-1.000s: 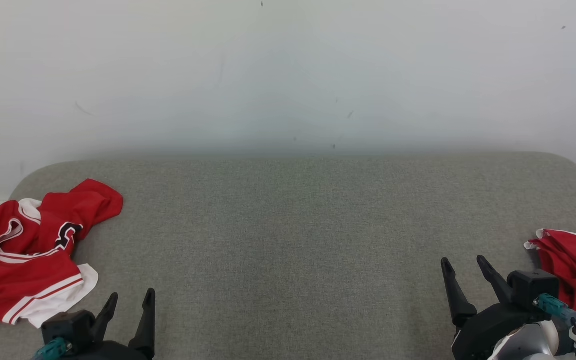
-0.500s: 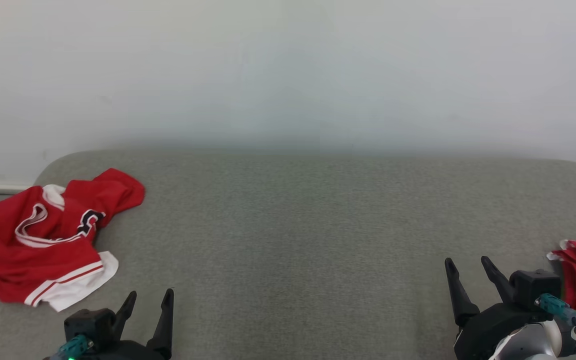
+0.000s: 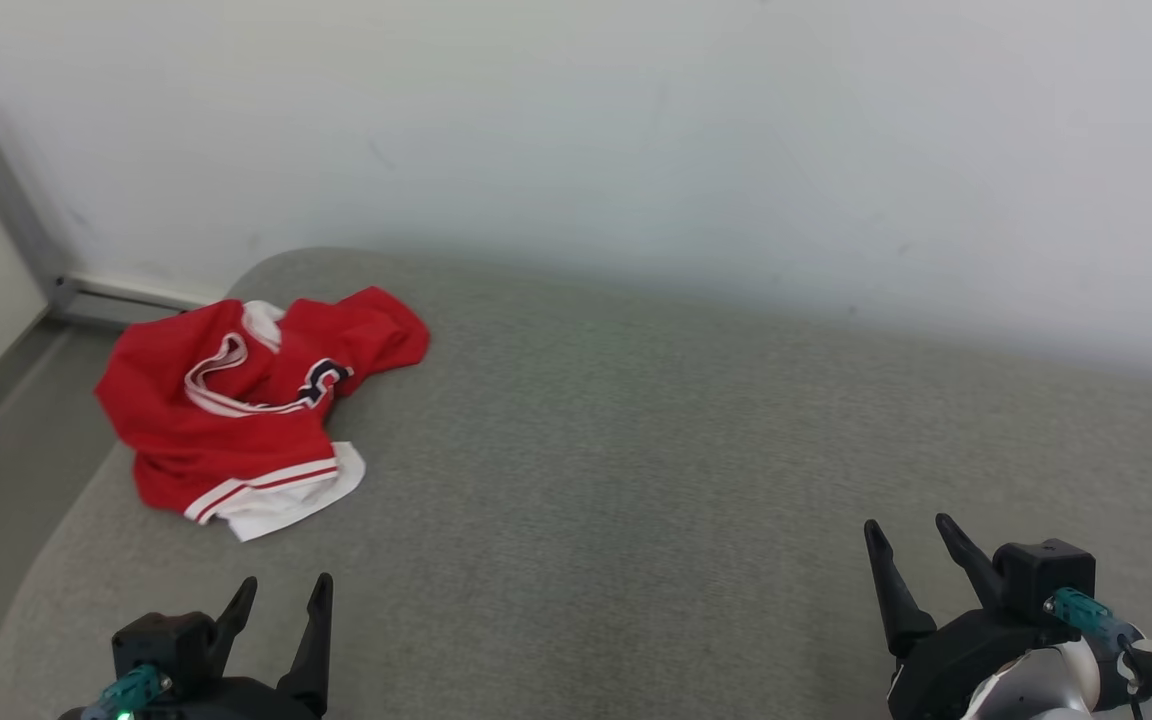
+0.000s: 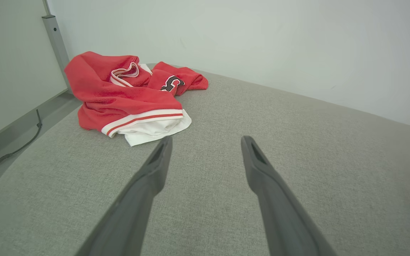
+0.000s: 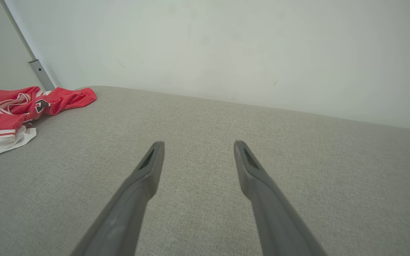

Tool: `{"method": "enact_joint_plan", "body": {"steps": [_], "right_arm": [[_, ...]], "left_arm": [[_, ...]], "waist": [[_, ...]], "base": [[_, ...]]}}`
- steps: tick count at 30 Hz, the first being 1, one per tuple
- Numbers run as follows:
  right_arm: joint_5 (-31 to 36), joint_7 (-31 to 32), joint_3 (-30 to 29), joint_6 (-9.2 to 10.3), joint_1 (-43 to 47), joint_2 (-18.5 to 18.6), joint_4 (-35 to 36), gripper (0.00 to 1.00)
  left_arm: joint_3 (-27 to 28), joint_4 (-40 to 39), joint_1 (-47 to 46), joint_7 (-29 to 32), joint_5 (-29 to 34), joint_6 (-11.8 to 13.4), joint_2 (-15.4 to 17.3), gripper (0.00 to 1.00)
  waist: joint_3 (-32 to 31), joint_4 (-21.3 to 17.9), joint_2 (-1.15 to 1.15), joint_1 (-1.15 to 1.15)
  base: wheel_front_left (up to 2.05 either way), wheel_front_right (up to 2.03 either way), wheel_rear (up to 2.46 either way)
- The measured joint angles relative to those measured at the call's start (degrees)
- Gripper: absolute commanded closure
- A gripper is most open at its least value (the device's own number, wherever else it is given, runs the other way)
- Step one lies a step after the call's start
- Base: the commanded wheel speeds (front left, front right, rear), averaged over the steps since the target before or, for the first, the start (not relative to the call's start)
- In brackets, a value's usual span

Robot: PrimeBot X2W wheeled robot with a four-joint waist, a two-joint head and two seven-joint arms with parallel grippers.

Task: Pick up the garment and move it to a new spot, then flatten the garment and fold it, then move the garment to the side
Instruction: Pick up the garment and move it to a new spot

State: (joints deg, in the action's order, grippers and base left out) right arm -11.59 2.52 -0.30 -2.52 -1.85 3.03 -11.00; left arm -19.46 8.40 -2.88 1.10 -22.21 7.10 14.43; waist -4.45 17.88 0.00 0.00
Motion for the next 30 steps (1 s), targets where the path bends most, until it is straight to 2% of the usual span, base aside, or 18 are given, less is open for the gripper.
{"method": "enact_joint_plan", "body": {"steps": [7, 13, 23, 30], "right_arm": [[0.0, 0.0, 0.6, 0.09, -0.1, -0.1, 0.0, 0.0], [-0.8, -0.1, 1.1, 0.34, -1.0, -0.1, -0.4, 0.0], [-1.2, -0.1, 1.6, 0.87, -0.7, -0.2, 0.3, 0.0], [-2.1, -0.1, 0.1, 1.58, 2.2, -0.3, 5.8, 0.0]], "left_arm": [[0.1, -0.4, 0.0, 0.8, 0.0, 0.0, 0.3, 0.0], [0.5, -0.7, 0.4, 1.0, 0.0, 0.0, 0.7, 0.0], [-0.5, -1.0, 0.8, 1.8, -0.1, -0.2, 0.5, 0.0], [-3.3, 2.2, -5.8, 4.9, 0.0, -2.8, -0.6, 0.0]], "waist": [[0.5, 6.1, 0.0, 0.0], [1.0, 9.5, 0.0, 0.0], [1.6, 9.2, 0.0, 0.0], [3.0, 9.1, 0.0, 0.0]], "base": [[0.0, 0.0, 0.0], [0.0, 0.0, 0.0], [0.0, 0.0, 0.0], [0.0, 0.0, 0.0]]}}
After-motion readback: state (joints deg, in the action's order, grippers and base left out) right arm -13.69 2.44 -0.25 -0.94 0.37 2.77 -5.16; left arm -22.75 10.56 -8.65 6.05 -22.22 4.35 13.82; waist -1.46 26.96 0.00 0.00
